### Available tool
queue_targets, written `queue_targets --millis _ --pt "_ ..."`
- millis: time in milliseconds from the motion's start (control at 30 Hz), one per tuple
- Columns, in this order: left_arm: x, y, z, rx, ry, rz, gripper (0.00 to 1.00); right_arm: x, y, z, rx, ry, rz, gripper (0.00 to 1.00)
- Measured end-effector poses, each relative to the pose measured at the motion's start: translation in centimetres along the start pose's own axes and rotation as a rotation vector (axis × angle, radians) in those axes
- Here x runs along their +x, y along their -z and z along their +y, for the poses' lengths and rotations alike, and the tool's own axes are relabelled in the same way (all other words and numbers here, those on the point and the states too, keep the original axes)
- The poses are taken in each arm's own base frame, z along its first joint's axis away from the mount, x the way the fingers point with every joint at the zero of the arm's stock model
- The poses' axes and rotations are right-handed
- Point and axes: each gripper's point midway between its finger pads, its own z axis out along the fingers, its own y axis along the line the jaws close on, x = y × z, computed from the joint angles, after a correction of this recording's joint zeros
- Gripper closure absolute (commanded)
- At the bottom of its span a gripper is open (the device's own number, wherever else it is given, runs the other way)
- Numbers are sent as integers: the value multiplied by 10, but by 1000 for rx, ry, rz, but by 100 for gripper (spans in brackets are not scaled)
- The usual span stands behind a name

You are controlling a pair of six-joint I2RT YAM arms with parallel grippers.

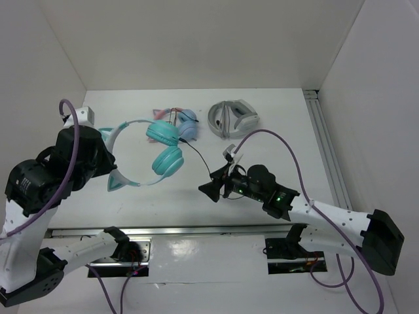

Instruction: Wrap the headphones

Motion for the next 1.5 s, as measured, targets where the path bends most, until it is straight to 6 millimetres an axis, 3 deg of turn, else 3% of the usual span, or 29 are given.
queue_targets --millis 167,300,333,367,400,533,667,700,900,1033,1133,1267,1400,1500 --pt "-8 4 8 -22 15 -31 100 14 -2 -11 38 14 14 25" --pt "-15 6 16 -55 32 -52 100 36 6 -23 75 24 42 35" --pt "-16 6 17 -59 35 -55 100 39 8 -25 81 25 46 38" --pt "-16 6 17 -63 37 -56 100 42 10 -26 86 27 47 57" --pt "-16 5 17 -65 36 -54 100 43 12 -28 90 34 46 65" --pt "-17 6 17 -64 37 -55 100 39 12 -27 90 33 23 82" --pt "-17 5 16 -64 36 -50 100 33 11 -25 83 28 0 84" --pt "-17 5 15 -62 37 -49 100 31 11 -24 79 29 -11 100" --pt "-18 3 19 -86 37 -58 100 25 10 -28 113 24 -34 100" --pt "-19 -10 33 -206 20 -79 100 30 10 -19 181 17 23 100" --pt "-15 -26 43 -309 2 -78 100 33 24 -14 270 10 57 100" --pt "3 -61 41 -367 -105 -44 100 6 54 -25 419 15 37 100" --pt "34 -92 25 -310 -286 24 100 -49 70 -27 519 39 -21 100" --pt "60 -109 -2 -194 -428 63 100 -87 73 -21 547 55 -67 100"
